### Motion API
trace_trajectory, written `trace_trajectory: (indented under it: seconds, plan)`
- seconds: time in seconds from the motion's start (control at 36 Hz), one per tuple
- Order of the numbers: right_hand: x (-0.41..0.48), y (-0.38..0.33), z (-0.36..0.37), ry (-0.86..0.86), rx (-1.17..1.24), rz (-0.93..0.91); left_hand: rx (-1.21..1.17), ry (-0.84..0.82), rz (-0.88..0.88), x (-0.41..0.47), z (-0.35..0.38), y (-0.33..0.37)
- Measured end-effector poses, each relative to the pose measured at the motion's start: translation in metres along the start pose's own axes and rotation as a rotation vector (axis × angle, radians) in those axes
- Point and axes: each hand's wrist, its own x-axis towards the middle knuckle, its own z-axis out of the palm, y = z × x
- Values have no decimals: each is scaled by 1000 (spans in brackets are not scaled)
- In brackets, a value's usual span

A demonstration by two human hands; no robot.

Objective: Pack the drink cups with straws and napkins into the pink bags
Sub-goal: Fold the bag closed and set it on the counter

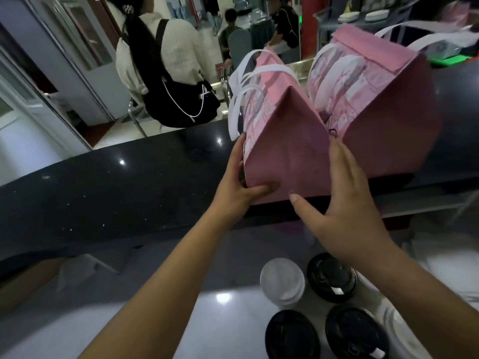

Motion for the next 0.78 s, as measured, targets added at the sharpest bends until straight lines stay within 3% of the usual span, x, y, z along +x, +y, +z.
trace_trajectory:
  seconds: [0.33,0.58,0.67,0.78]
  plan:
    - [-30,5,-15,-197,-126,86,97,-58,-107,-22,-8,7]
    - [-110,-16,7,-489,-135,104,434,22,-289,-227,-65,11]
    - [-134,-34,36,-645,-128,46,407,122,-470,-317,-91,9]
    - [-164,-75,85,-890,-58,-92,322,456,-671,-427,-113,21]
